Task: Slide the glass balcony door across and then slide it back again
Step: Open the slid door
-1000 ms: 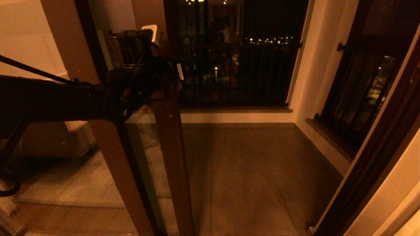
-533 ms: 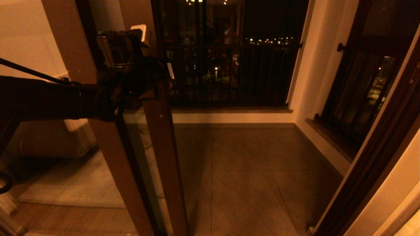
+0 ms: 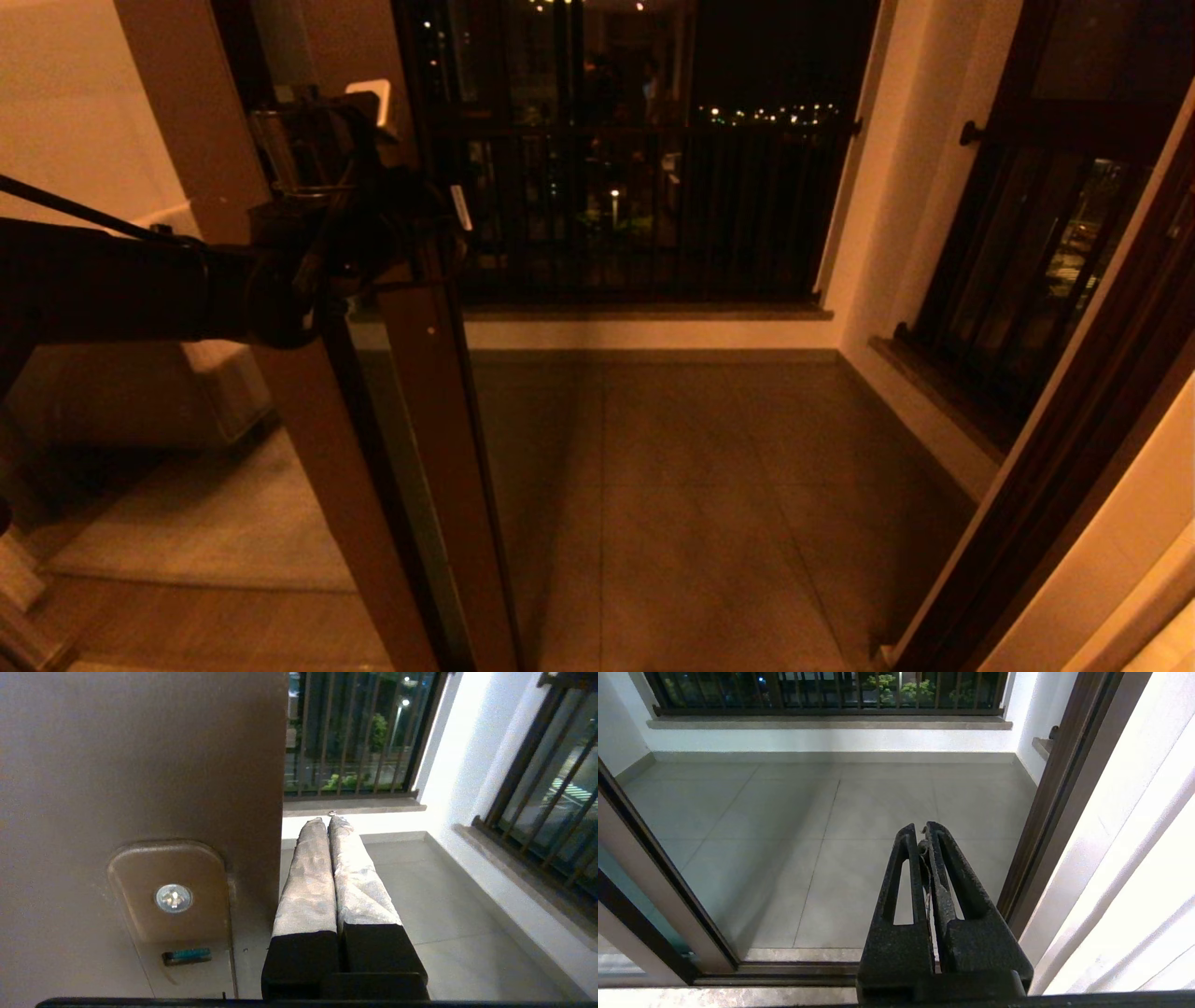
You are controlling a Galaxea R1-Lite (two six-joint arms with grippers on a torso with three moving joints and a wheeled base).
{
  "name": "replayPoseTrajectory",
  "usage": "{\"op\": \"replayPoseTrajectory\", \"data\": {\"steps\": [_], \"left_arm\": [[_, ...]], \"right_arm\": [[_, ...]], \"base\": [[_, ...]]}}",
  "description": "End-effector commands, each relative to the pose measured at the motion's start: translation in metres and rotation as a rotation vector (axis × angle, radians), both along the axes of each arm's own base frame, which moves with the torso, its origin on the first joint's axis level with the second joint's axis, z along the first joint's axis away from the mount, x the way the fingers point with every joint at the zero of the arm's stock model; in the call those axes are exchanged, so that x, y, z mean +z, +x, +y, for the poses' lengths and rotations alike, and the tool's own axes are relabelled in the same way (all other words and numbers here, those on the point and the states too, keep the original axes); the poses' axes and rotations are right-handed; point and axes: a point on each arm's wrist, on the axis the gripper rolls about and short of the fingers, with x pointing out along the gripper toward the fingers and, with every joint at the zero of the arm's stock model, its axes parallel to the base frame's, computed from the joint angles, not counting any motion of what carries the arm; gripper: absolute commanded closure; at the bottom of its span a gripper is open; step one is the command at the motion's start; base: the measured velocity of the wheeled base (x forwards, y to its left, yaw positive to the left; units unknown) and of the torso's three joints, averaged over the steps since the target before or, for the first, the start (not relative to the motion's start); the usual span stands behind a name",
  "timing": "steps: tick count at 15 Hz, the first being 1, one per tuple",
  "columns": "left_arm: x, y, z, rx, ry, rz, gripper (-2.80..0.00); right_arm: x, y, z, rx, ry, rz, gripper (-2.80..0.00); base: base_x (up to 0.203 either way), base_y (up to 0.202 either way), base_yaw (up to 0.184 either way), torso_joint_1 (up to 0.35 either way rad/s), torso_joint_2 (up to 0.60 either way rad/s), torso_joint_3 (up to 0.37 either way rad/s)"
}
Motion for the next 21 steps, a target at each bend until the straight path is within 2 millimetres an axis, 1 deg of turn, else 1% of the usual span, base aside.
{"op": "replayPoseTrajectory", "data": {"steps": [1,5,11,15,19,21], "left_arm": [[0.005,-0.004,0.001,-0.004,-0.004,-0.013,0.0],[0.003,-0.001,0.009,0.018,-0.001,-0.009,0.0],[0.001,0.004,0.029,0.064,0.0,-0.003,0.0],[0.0,0.007,0.037,0.083,0.006,-0.001,0.0],[0.004,0.004,0.038,0.082,0.004,-0.01,0.0],[0.013,-0.004,0.034,0.067,0.0,-0.031,0.0]], "right_arm": [[0.0,0.0,0.0,0.001,0.0,0.003,0.0],[0.0,0.0,0.0,0.001,0.0,0.003,0.0],[0.0,0.0,0.0,0.001,0.0,0.003,0.0],[0.0,0.0,0.0,0.001,0.0,0.001,0.0],[0.0,0.0,0.0,0.001,0.0,0.003,0.0],[0.0,0.0,0.0,0.001,0.0,0.003,0.0]], "base": [[0.0,0.0,0.0,0.0,0.0,0.0],[0.0,0.0,0.0,0.0,0.0,0.0],[0.0,0.0,0.0,0.0,0.0,0.0],[0.0,0.0,0.0,0.0,0.0,0.0],[0.0,0.0,0.0,0.0,0.0,0.0],[0.0,0.0,0.0,0.0,0.0,0.0]]}}
